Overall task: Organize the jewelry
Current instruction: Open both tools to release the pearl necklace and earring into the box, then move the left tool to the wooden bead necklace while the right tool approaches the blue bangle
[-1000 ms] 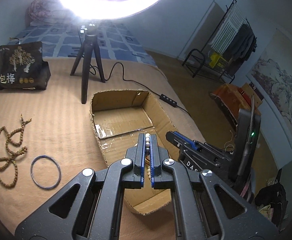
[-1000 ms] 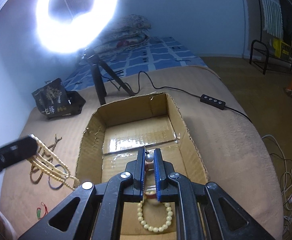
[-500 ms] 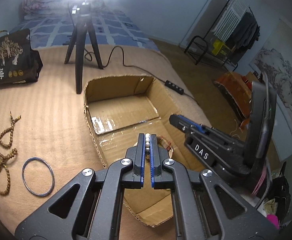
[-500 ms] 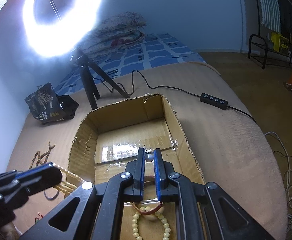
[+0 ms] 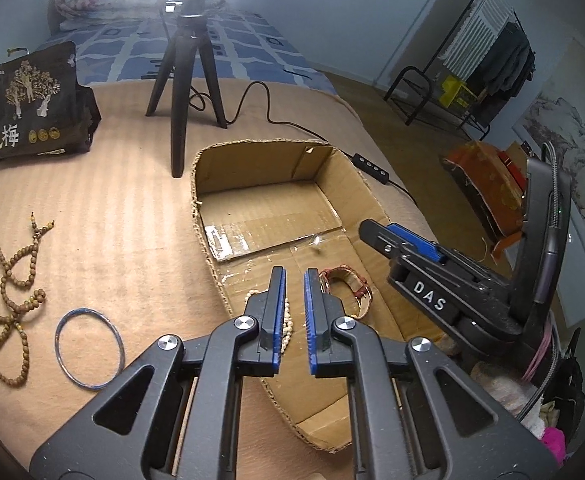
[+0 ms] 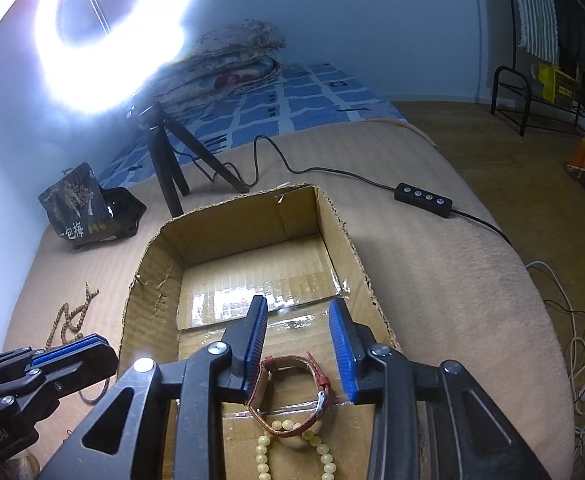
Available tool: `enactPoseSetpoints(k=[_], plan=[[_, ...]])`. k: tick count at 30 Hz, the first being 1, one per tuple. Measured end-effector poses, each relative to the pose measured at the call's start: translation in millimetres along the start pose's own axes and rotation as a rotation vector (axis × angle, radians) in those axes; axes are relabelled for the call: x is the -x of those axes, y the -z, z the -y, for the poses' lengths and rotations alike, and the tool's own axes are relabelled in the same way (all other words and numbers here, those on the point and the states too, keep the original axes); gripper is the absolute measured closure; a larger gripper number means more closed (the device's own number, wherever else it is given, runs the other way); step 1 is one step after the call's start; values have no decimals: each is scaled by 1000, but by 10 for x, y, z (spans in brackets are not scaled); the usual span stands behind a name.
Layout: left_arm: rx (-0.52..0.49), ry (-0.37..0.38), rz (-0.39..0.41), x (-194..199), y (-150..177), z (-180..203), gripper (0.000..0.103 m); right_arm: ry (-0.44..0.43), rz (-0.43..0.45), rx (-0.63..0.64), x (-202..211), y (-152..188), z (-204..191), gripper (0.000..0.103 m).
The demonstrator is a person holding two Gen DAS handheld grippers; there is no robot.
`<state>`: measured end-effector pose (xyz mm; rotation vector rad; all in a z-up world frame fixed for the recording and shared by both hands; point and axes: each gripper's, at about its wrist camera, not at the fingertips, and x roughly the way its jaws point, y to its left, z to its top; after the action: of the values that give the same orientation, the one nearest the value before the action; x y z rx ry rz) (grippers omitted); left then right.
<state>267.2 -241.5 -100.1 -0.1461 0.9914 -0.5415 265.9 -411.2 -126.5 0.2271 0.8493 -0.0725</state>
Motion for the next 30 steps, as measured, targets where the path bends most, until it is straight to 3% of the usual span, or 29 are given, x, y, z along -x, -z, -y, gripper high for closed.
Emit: enactPoseSetpoints(k=[6, 9, 11, 15, 19, 23, 25, 30], plan=[[-13, -16, 20, 149, -3, -10, 95, 6, 13, 8, 121, -27, -47, 70], [-16, -22, 36, 253, 1, -30, 81, 12, 21, 19, 214, -40, -99, 70], [-19, -27, 50, 341, 2, -48, 79, 14, 28, 24, 274, -51, -129, 68], [-26, -45, 74, 527, 2, -100, 78, 22, 57, 50, 465, -64, -242, 58], [-28, -69, 104, 727, 17, -184, 62, 25, 88, 68, 636, -53, -333, 45], [-51, -124, 131, 920, 46, -287, 60, 21, 108, 92, 772, -20, -443, 32], [-54, -141, 140, 994, 68, -365, 54, 16, 118, 109, 829, 16, -515, 26], [-41, -187, 162, 1191, 116, -644, 52, -22, 126, 129, 933, 124, -672, 14]])
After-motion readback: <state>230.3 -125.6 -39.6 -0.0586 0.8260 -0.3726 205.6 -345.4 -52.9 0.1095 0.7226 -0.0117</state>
